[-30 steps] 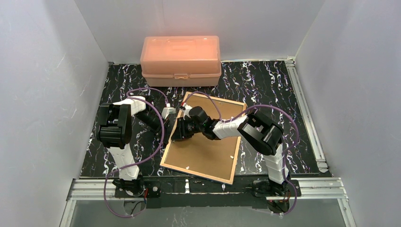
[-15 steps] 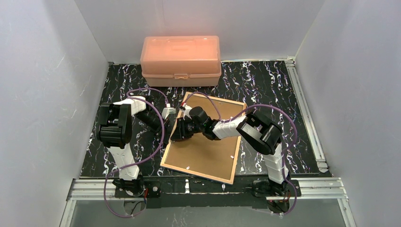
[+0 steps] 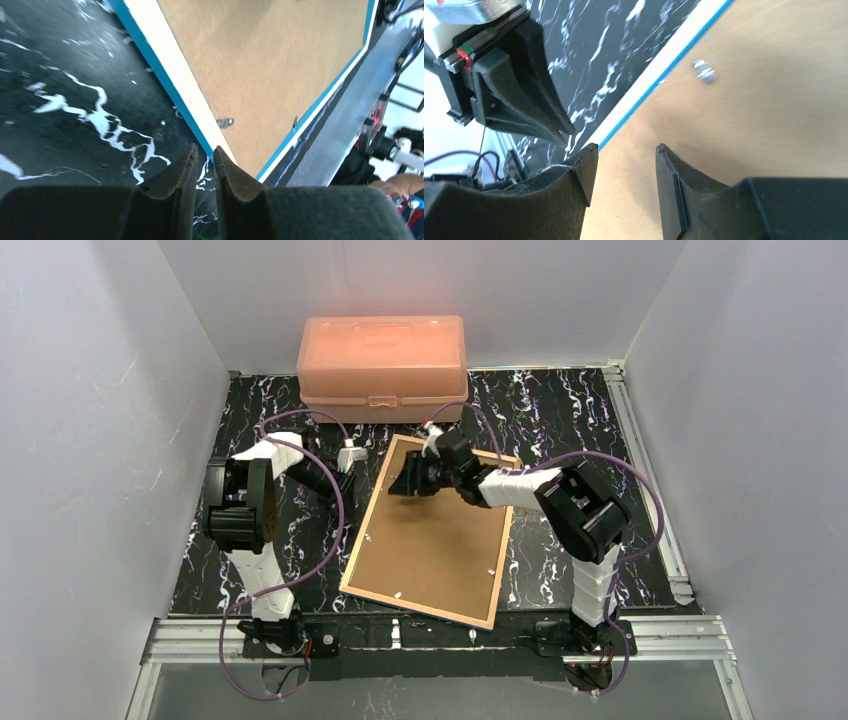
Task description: Put the photo into the frame
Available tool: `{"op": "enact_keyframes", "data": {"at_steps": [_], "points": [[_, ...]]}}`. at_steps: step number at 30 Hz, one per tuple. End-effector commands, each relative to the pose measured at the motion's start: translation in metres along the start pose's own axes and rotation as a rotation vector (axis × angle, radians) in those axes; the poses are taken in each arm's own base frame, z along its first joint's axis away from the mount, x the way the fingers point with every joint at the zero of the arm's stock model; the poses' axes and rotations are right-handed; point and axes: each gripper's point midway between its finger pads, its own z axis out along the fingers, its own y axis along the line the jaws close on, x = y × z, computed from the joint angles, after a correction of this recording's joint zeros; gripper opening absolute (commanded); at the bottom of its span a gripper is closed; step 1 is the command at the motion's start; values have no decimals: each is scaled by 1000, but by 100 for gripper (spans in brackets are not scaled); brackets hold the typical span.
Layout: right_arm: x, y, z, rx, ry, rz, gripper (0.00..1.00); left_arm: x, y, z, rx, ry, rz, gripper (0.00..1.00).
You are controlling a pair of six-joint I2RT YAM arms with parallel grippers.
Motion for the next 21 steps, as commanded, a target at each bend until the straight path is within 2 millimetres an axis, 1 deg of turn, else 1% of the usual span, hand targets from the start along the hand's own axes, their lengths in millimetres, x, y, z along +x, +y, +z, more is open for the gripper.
{"op": "enact_keyframes", "data": {"at_steps": [1, 3, 5, 7, 9, 14, 17, 21], "points": [[-38, -23, -20, 82, -74, -18, 55, -41, 3, -11, -29, -122, -36, 18], [-46, -39, -20, 125, -81, -12, 55, -54, 15, -6, -44, -137, -75, 19], [-52, -47, -17, 147, -87, -13, 55, -69, 26, -2, -62, -155, -90, 19], [-59, -52, -12, 153, -96, -13, 54, -82, 33, 2, -68, -170, -96, 19], [-64, -55, -6, 147, -95, -11, 54, -95, 35, 4, -64, -177, -90, 20], [-65, -53, 8, 101, -81, 13, 53, -105, 38, 14, -68, -173, -93, 20], [-60, -53, 12, 89, -71, 24, 53, -102, 41, 17, -74, -164, -96, 19], [-53, -54, 19, 73, -55, 44, 52, -95, 44, 20, -82, -149, -103, 15]]}}
